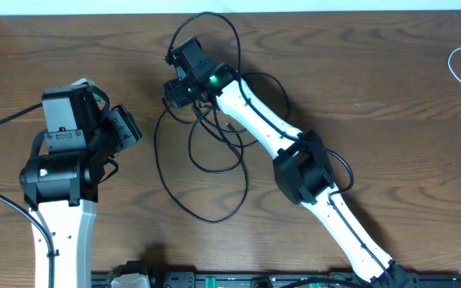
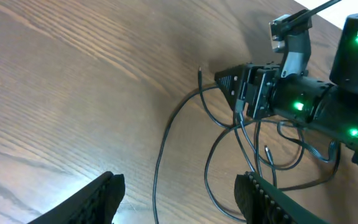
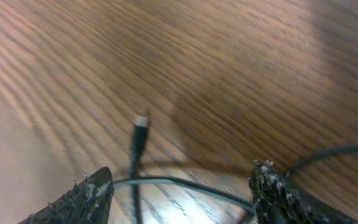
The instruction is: Untangle cables
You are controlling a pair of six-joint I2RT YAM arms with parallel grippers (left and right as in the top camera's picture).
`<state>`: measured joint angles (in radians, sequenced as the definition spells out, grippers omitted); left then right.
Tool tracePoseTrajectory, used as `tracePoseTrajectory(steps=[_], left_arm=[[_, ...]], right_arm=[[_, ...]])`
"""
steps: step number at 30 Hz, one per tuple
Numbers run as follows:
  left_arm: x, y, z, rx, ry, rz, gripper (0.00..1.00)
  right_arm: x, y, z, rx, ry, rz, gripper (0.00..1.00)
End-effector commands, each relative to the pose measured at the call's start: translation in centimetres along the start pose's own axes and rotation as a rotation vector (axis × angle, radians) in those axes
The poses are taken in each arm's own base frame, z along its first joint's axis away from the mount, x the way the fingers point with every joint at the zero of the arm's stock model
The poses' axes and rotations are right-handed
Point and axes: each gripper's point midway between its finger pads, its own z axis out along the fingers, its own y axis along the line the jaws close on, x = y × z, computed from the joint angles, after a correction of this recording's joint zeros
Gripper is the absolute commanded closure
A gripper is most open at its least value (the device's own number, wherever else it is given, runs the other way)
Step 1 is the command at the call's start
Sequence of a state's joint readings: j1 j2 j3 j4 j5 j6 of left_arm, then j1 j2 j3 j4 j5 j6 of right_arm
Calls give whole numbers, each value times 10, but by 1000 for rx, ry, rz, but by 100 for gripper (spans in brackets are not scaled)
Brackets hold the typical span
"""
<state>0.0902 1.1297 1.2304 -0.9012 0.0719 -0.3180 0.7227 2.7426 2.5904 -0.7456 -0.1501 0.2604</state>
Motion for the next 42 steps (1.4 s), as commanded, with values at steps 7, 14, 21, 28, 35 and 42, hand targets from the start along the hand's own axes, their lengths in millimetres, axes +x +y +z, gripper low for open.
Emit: tracePoseTrajectory(steps=[7,14,21,28,35,42], left_arm=[[-3,3,-4,-15,-7,2,37],[-3,3,-4,-15,-7,2,37],[-7,1,-4,-8,-25,2,37],[-11,0,-5,-2,-39,2,37],[-11,0,-5,-3,-38,2,37],[-11,0,-5,-3,-38,2,37]], right_arm=[[-3,-33,0,133,-3,-192,26],[-2,-50,-10,101,37,-319,27],[10,-79,-15,66,107,-373,30],[15,-83,-13,9,118,-380,32],[20,-71,-12,-24,126,-433,36],[33,-76,1,-28,157,-441,37]])
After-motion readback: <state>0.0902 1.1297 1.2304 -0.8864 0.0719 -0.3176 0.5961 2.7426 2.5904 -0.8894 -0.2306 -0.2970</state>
